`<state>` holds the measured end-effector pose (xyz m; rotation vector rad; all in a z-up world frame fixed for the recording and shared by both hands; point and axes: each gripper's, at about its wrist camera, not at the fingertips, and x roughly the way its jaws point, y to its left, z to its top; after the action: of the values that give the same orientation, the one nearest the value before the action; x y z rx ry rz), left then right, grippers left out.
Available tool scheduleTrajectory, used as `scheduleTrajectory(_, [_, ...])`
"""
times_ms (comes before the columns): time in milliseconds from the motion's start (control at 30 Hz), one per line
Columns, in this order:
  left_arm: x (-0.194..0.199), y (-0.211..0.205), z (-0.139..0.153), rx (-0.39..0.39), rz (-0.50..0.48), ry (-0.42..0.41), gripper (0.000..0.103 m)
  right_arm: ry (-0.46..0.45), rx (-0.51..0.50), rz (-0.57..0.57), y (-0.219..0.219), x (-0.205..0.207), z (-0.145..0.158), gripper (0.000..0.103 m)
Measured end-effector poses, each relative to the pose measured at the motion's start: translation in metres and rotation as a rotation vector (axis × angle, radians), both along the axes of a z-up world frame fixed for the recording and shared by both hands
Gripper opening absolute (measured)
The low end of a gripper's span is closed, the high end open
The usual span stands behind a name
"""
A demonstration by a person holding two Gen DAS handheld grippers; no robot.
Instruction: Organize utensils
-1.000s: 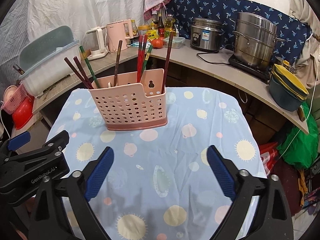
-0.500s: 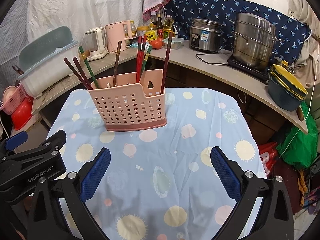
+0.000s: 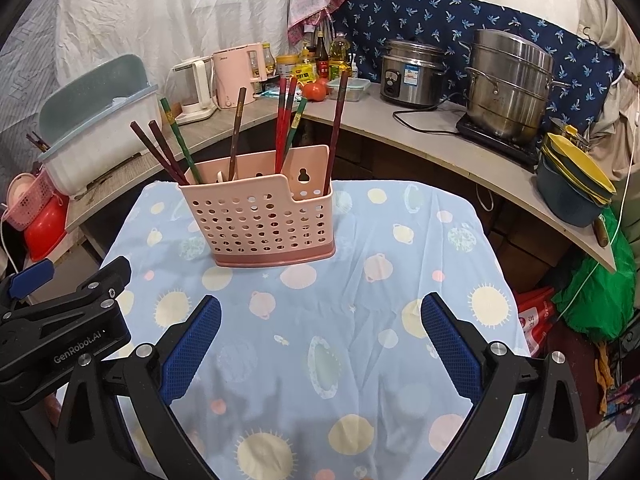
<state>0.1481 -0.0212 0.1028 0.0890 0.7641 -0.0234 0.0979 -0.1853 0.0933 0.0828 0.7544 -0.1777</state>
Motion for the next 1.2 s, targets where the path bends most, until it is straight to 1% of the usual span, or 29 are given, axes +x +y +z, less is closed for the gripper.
scheduleTrajectory(567, [0.0001, -0.0016, 0.0038, 0.022, 0.010, -0.015, 0.096, -0.001, -0.004, 0.007, 0.0013, 0.0016, 0.0051, 0.097])
scheduleTrajectory(1200, [-0.0022, 0.0042, 0.0055, 0.014, 0.036, -0.017, 0.096, -0.008, -0.012, 0.017, 0.0033, 0.0026, 0.0074, 0.097])
